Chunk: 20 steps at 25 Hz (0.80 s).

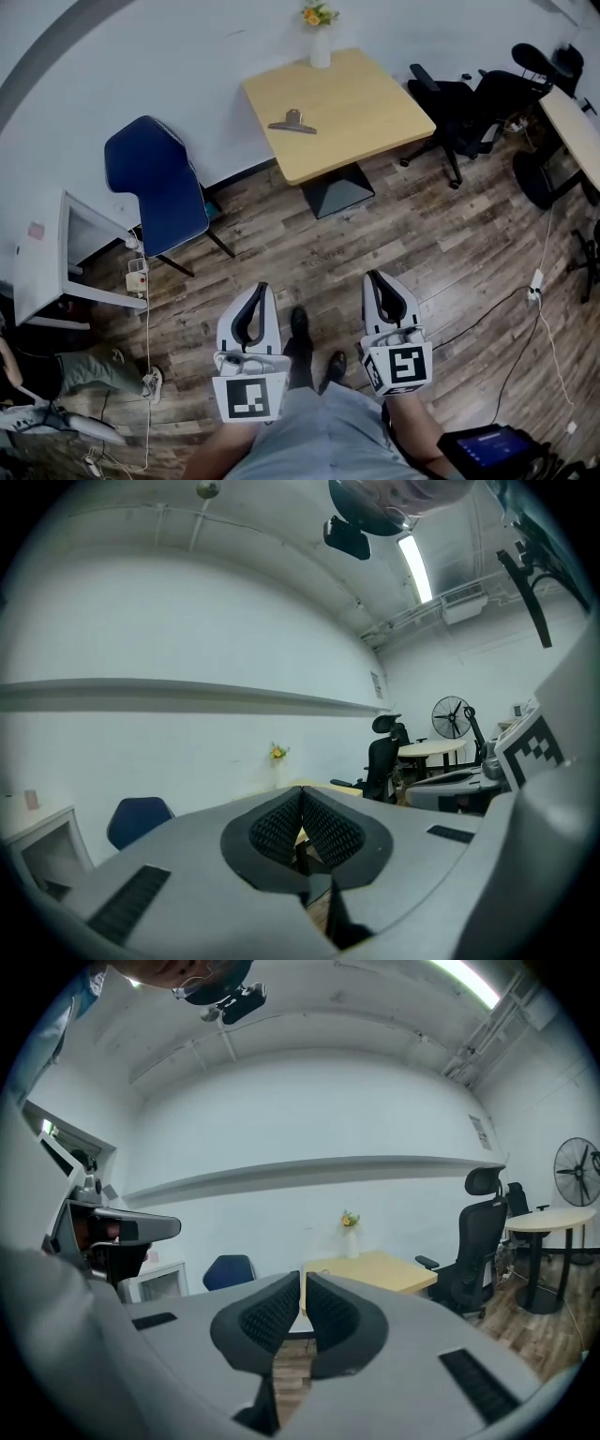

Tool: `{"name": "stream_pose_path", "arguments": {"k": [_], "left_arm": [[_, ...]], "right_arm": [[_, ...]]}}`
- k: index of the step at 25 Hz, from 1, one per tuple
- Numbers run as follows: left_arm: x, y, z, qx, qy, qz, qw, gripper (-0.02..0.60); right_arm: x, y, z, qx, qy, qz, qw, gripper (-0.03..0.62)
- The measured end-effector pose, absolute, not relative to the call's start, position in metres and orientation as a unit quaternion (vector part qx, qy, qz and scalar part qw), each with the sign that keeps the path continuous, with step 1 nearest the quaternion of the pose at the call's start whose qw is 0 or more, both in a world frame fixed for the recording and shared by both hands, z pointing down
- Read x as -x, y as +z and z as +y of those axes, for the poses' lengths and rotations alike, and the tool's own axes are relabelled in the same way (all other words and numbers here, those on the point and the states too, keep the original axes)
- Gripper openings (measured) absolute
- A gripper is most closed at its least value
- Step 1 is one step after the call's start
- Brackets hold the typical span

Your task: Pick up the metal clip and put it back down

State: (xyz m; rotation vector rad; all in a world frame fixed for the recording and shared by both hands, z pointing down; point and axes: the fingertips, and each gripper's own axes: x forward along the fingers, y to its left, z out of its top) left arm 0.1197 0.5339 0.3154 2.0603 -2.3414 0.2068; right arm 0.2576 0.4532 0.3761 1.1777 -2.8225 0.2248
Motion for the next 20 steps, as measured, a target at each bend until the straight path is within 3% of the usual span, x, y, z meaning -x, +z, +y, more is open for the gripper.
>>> {"name": "stream_pose_path", "arguments": {"k": [10,20], "left_arm": [[-0.031,0.328,0.435,-0.661,0.049,-0.748,0.029,0.018],[0.044,0.28,0.376,-0.678,0.013,-0.734,-0.024,0.018]], "right_arm": [[-0.159,0.387,0.365,-0.365,0.076,-0.926,0.062,0.049],[-0.082,0.335,0.302,-0.38,0.043,-0.924,0.02,0.049]]}}
